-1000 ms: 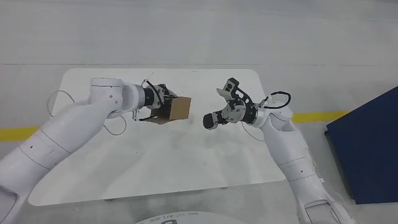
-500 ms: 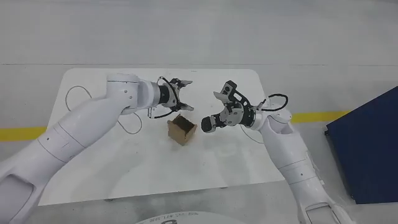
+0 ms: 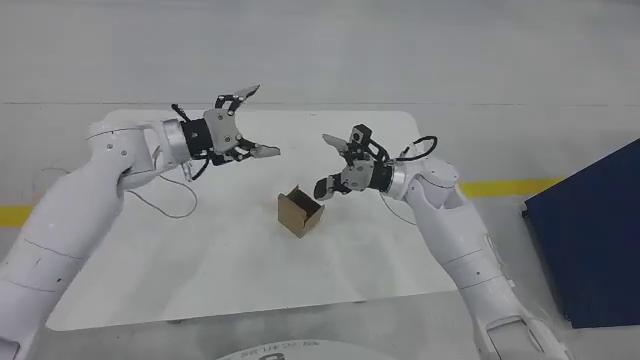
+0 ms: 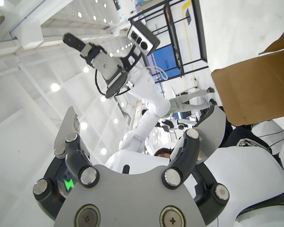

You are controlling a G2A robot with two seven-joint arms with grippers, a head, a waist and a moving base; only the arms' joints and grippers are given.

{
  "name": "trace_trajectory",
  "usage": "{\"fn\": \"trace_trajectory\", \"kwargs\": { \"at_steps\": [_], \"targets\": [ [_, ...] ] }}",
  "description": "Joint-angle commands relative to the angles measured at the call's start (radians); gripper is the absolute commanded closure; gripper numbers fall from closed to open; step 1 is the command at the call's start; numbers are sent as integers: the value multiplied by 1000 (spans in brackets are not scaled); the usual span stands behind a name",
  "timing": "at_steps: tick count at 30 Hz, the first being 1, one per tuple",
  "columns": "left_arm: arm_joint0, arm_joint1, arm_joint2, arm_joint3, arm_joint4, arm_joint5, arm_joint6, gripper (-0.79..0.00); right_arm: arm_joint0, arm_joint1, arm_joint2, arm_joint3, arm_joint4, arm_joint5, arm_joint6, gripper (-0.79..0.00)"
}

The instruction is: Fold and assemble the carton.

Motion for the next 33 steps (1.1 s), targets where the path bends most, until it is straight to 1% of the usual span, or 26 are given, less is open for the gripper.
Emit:
{"fn": "trace_trajectory", "kwargs": {
  "at_steps": [1,2,11,12,13,14,16,19,22,24,26,29,33],
  "targets": [
    [68,11,-66,-30,-10,-18,-125,-785,-2,0,0,-8,2,6,-9,-785],
    [87,13,-79,-35,-18,-23,-167,-785,-2,0,0,-8,2,6,-9,-785],
    [87,13,-79,-35,-18,-23,-167,-785,-4,0,-2,-8,1,7,-9,-785],
    [87,13,-79,-35,-18,-23,-167,-785,-14,2,-12,-14,-9,26,20,-785],
    [87,13,-79,-35,-18,-23,-167,-785,-21,8,-13,-21,-36,38,77,-785],
    [87,13,-79,-35,-18,-23,-167,-785,-28,14,3,-10,-56,30,118,-785],
    [87,13,-79,-35,-18,-23,-167,-785,-42,25,25,0,-99,23,163,-785],
    [87,13,-79,-35,-18,-23,-167,-785,-50,37,28,-3,-202,37,178,-785],
    [87,13,-79,-35,-18,-23,-167,-785,-45,46,6,-5,-284,62,194,-785],
    [87,13,-79,-35,-18,-23,-167,-785,-33,46,-9,7,-307,72,174,-785],
    [87,13,-79,-35,-18,-23,-167,-785,-11,42,-40,18,-325,106,125,-785],
    [87,13,-79,-35,-18,-23,-167,-785,35,32,-84,44,-312,143,71,-785],
    [87,13,-79,-35,-18,-23,-167,-785,84,23,-123,81,-274,167,70,-785]
  ]
}}
